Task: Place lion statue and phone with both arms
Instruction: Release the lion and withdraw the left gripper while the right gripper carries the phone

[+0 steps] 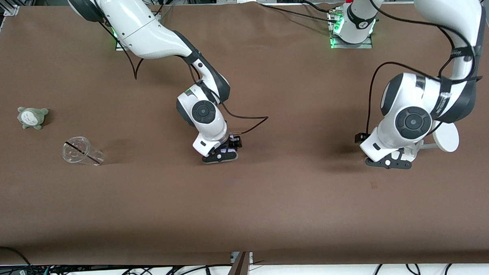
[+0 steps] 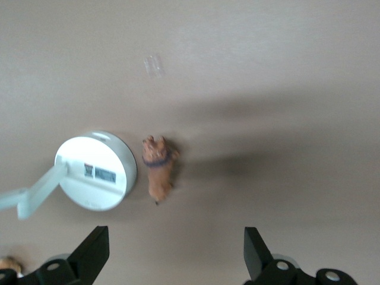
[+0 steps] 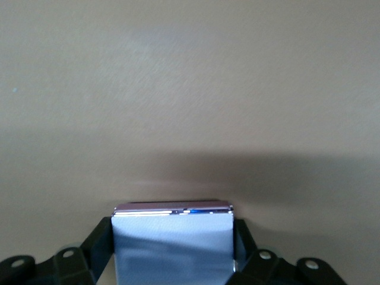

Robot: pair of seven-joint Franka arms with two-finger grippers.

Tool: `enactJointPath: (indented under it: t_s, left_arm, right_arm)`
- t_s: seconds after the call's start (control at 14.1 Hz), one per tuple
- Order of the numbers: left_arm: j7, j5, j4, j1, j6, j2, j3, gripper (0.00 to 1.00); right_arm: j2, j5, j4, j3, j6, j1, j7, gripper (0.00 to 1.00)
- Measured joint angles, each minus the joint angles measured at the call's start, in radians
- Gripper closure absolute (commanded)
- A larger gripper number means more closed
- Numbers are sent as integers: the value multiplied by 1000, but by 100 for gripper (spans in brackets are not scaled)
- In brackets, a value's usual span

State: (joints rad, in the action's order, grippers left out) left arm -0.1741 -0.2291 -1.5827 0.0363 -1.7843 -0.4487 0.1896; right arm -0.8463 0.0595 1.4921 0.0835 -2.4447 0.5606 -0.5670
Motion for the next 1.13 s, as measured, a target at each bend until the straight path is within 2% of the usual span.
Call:
enactJointPath:
  t_s: [0.21, 0.35, 0.64, 0.92, 1.13]
  left_arm:
    - [1, 64, 133, -1, 145, 26, 5, 0]
    - [1, 71, 184, -1, 194, 68, 6, 0]
    - [1, 71, 200, -24, 213, 154, 2, 0]
    - [0, 76, 224, -45, 214, 166, -13, 0]
    - [13, 200, 193, -42, 204, 201, -47, 0]
  right_arm:
    - [12, 0, -14, -3, 56, -40, 54, 53]
    - [36, 0, -16, -5, 108, -71, 93, 53]
    - [81, -2, -15, -7, 218, -177, 228, 53]
    - [119, -6, 17, -7, 255, -266, 359, 53]
    - [134, -6, 45, -7, 282, -324, 439, 52]
